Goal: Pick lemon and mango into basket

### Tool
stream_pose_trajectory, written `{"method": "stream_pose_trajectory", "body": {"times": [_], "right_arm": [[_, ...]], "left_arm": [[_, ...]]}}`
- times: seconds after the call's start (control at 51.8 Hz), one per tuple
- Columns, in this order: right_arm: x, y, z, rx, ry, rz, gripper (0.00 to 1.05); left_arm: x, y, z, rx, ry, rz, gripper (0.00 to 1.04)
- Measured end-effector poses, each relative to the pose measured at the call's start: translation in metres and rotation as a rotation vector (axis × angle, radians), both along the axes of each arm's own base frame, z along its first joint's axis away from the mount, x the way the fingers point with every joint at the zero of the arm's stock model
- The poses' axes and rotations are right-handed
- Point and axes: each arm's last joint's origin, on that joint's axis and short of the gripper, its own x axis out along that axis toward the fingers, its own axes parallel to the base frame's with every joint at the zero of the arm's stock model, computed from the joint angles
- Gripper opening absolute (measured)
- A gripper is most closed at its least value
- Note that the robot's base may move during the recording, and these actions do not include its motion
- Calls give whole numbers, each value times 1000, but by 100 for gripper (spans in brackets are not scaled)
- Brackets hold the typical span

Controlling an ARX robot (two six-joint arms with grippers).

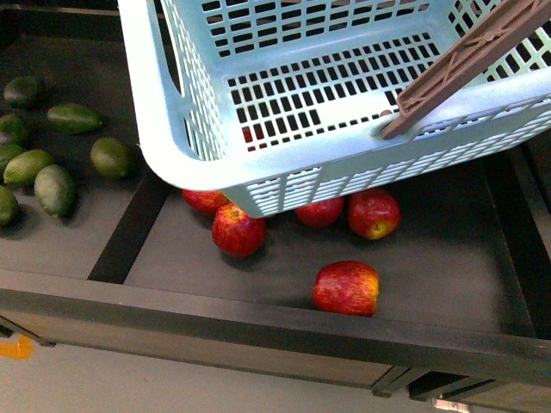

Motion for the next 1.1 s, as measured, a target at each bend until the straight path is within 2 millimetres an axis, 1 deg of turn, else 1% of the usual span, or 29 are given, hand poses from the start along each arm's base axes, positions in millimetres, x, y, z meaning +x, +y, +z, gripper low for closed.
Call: {"method": "stream_pose_trajectory", "body": {"times": [0.019, 0.039, 0.058, 0.116, 0.174, 0.251, 0.27, 0.328, 0.406, 0.522, 0.599, 0.657, 0.734, 0.85, 0.947, 0.966, 1.043, 1.082, 1.101], "right_arm": [[-1, 4, 5, -7, -15, 17, 61], [-3, 13, 16, -21, -41, 45, 61], [-4, 17, 20, -29, -52, 59, 61], [-7, 44, 47, -82, -115, 123, 61], [-8, 61, 60, -114, -152, 157, 61], [-6, 93, 76, -137, -210, 223, 61], [-5, 97, 78, -139, -216, 231, 61], [-1, 119, 83, -135, -238, 270, 61], [4, 139, 86, -136, -249, 307, 61], [18, 173, 88, -139, -259, 358, 61], [28, 191, 89, -143, -260, 386, 60], [37, 206, 85, -138, -247, 425, 60], [44, 215, 77, -131, -221, 452, 60], [55, 222, 61, -131, -171, 448, 61], [61, 223, 50, -130, -148, 429, 76], [62, 222, 50, -130, -148, 424, 78], [63, 219, 49, -113, -160, 389, 92], [60, 215, 51, -101, -172, 365, 98], [58, 213, 52, -101, -175, 356, 97]], "left_arm": [[0, 0, 0, 0, 0, 0, 28], [0, 0, 0, 0, 0, 0, 28], [0, 0, 0, 0, 0, 0, 28], [0, 0, 0, 0, 0, 1, 28], [0, 0, 0, 1, -1, 1, 28], [0, 0, 0, 0, 0, 0, 28], [0, 0, 0, 0, 0, 1, 28], [0, 0, 0, 1, 0, 1, 28], [0, 0, 0, 2, -2, 4, 28], [0, 0, 0, 1, -1, 3, 28], [0, 0, 0, 0, 0, 1, 28], [0, 0, 0, 0, 0, 0, 28], [0, 0, 0, 1, -1, 1, 28], [0, 0, 0, 1, -1, 2, 28], [0, 0, 0, 2, -1, 4, 28], [0, 0, 0, 2, -1, 5, 28], [0, 0, 0, 2, -2, 5, 28], [0, 0, 0, 2, -2, 4, 28], [0, 0, 0, 4, -4, 3, 28]]}}
